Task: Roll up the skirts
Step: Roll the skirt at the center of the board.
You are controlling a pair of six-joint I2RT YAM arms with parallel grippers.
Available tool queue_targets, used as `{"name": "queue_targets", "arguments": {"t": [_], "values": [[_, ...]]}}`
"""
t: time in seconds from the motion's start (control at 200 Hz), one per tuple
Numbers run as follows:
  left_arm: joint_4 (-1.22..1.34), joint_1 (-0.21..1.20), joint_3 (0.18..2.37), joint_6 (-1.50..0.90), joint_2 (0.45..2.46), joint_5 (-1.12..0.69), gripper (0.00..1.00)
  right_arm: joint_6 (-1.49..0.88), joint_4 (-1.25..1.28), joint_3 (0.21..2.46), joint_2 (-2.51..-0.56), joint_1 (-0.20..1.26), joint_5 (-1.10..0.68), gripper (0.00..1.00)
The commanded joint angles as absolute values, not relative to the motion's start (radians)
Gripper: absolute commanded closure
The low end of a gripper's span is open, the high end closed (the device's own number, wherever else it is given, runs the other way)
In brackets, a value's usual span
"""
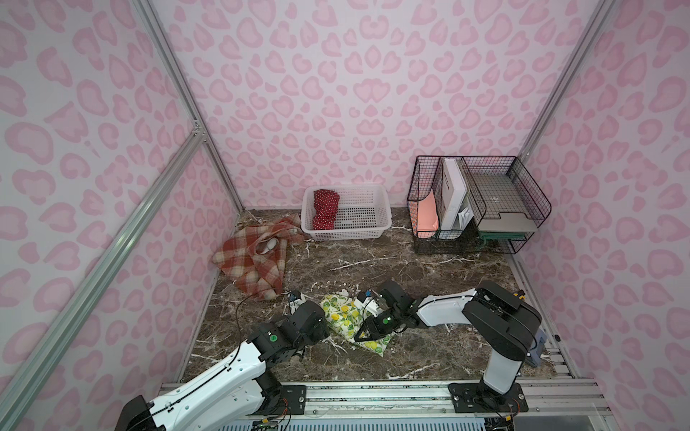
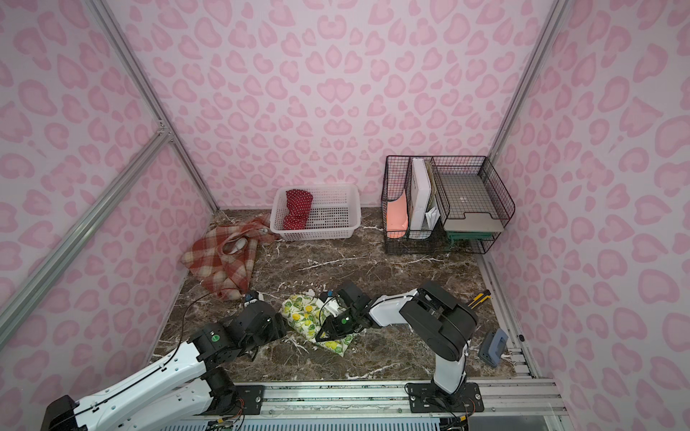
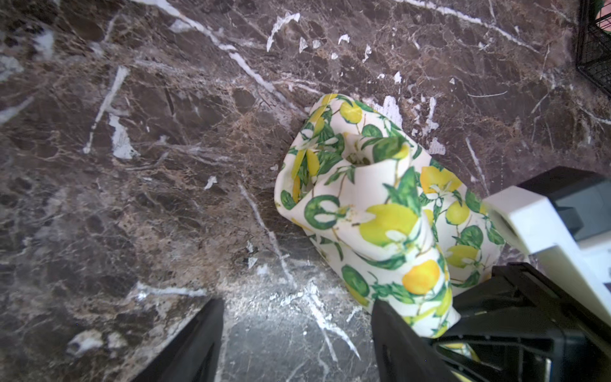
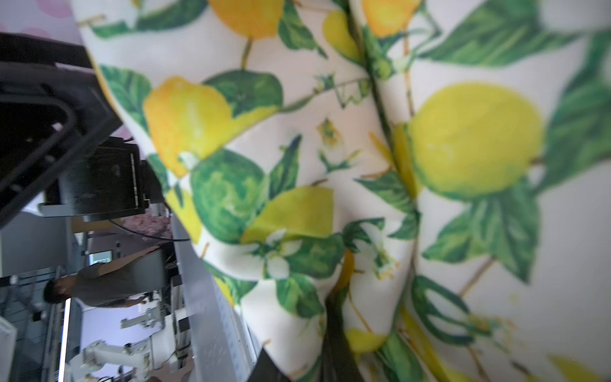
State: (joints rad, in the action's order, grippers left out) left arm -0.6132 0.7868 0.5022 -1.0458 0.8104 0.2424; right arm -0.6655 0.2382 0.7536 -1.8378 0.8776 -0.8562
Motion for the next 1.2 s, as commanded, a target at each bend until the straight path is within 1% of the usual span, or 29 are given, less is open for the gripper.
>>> {"name": "queue_targets", "arguments": {"t": [0.0, 0.16, 0.335, 0.46, 0.605, 0.705, 0.76, 0.785, 0.805, 0.87, 0.89, 0.985, 1.01, 1.08, 1.145, 1.195], "values": [[-0.557, 0.796, 0.493, -1.072, 0.812, 0.228, 0.25, -0.755, 0.274, 0.718, -1.871, 0.852, -0.966, 1.00], [-0.431, 0.836, 0.470, -1.147, 0.854, 0.239, 0.24, -0.759, 0.292, 0.710, -1.904, 0.848, -0.950, 1.00], [-0.360, 0.917, 0.440, -1.263, 0.905, 0.326, 0.23, -0.749, 0.288, 0.712, -1.925, 0.844, -0.930, 1.00], [-0.309, 0.939, 0.396, -1.312, 0.925, 0.365, 0.22, -0.749, 0.291, 0.712, -1.929, 0.839, -0.935, 1.00], [-0.256, 0.939, 0.380, -1.332, 1.032, 0.370, 0.22, -0.748, 0.284, 0.713, -1.915, 0.833, -0.939, 1.00], [-0.181, 0.939, 0.360, -1.343, 1.116, 0.385, 0.25, -0.739, 0.273, 0.714, -1.905, 0.829, -0.940, 1.00], [-0.161, 0.937, 0.357, -1.349, 1.149, 0.399, 0.30, -0.735, 0.266, 0.711, -1.904, 0.829, -0.938, 1.00], [-0.161, 0.937, 0.361, -1.350, 1.162, 0.404, 0.34, -0.732, 0.261, 0.711, -1.904, 0.829, -0.937, 1.00], [-0.160, 0.937, 0.364, -1.350, 1.171, 0.407, 0.39, -0.731, 0.257, 0.710, -1.904, 0.830, -0.937, 1.00], [-0.186, 0.938, 0.373, -1.359, 1.189, 0.421, 0.65, -0.724, 0.252, 0.701, -1.897, 0.830, -0.934, 1.00], [-0.190, 0.937, 0.375, -1.359, 1.191, 0.425, 0.72, -0.721, 0.246, 0.698, -1.895, 0.830, -0.931, 0.98], [-0.250, 0.937, 0.394, -1.358, 1.196, 0.454, 0.95, -0.700, 0.219, 0.686, -1.884, 0.829, -0.911, 0.92], [-0.267, 0.937, 0.399, -1.357, 1.198, 0.463, 1.00, -0.696, 0.214, 0.682, -1.882, 0.830, -0.908, 0.90], [-0.301, 0.936, 0.409, -1.350, 1.200, 0.480, 1.00, -0.692, 0.217, 0.664, -1.876, 0.829, -0.911, 0.81], [-0.326, 0.934, 0.414, -1.345, 1.197, 0.484, 1.00, -0.673, 0.184, 0.656, -1.863, 0.829, -0.884, 0.66], [-0.340, 0.933, 0.411, -1.341, 1.192, 0.484, 1.00, -0.646, 0.139, 0.657, -1.848, 0.830, -0.849, 0.57]]}}
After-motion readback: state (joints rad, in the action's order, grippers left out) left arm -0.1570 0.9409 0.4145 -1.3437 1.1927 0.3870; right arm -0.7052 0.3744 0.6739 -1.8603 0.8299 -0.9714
